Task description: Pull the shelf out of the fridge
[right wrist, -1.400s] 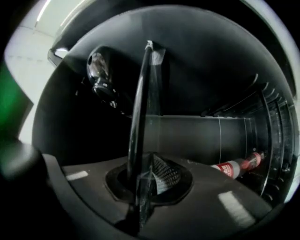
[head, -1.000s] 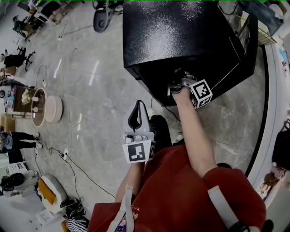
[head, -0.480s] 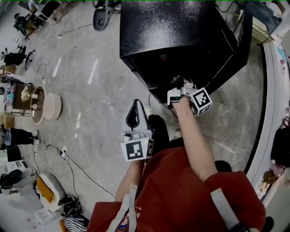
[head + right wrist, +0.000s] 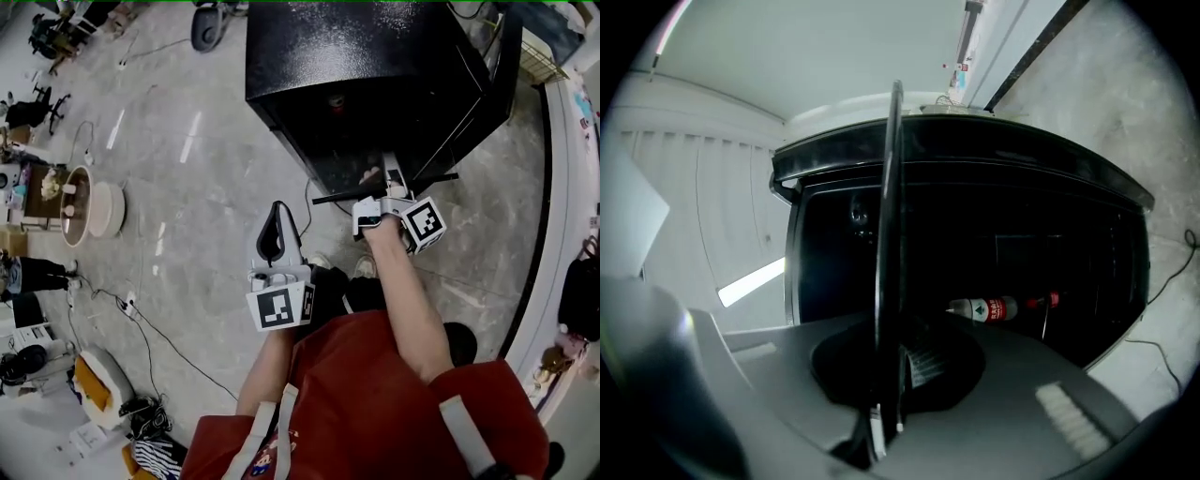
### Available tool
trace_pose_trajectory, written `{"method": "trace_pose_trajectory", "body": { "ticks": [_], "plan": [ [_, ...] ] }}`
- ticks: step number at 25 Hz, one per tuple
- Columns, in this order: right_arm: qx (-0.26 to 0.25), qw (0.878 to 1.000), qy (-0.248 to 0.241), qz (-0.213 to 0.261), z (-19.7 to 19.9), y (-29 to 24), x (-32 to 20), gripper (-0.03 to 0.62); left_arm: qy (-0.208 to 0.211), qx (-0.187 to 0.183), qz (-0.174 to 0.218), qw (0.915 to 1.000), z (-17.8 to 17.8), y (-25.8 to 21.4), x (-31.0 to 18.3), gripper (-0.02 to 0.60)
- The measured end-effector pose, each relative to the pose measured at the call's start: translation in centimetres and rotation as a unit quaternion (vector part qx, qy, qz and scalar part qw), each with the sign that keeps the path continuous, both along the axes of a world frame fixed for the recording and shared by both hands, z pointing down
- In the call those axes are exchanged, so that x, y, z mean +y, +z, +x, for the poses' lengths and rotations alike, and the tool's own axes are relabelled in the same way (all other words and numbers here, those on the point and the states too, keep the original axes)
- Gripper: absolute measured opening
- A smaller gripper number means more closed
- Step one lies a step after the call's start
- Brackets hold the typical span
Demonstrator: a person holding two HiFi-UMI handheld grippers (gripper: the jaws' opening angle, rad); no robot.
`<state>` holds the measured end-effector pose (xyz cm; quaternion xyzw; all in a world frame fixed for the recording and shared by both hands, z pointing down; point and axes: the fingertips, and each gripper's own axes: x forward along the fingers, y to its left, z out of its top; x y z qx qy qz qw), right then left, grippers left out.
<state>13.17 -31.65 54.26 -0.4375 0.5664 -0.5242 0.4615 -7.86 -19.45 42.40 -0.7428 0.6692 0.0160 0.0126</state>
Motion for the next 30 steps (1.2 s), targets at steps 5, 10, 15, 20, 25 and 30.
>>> {"method": "trace_pose_trajectory", "body": {
  "ticks": [5,10,15,20,25,30],
  "plan": [
    [0.005,1.000,-0.006,-0.009,-0.2,-0.6,1.3,0.009,0.005,0.006,-0.009,0.9999,-0.7,0.3,-0.3,0.002],
    [0.020,1.000,-0.004,-0.003,0.2,-1.3,4.1,0.009,0.019,0.011,-0.004,0.9997,-1.2,0.1,0.3,0.002],
    [0.018,1.000,0.020,0.003,-0.3,-2.1,8.2,0.009,0.041,0.014,-0.004,0.9991,-2.6,-0.4,2.5,0.002],
    [0.019,0.999,0.033,0.002,-2.0,-3.0,12.7,0.009,0.062,0.013,0.001,0.9980,-4.8,-1.0,5.2,0.002],
    [0.019,0.999,0.043,-0.006,-3.3,-3.7,17.3,0.009,0.076,0.011,0.004,0.9970,-6.5,-1.6,8.1,0.002],
    [0.015,0.998,0.053,0.003,-4.4,-5.0,21.6,0.009,0.092,0.009,0.010,0.9957,-8.3,-1.5,10.9,0.002]
  ]
}}
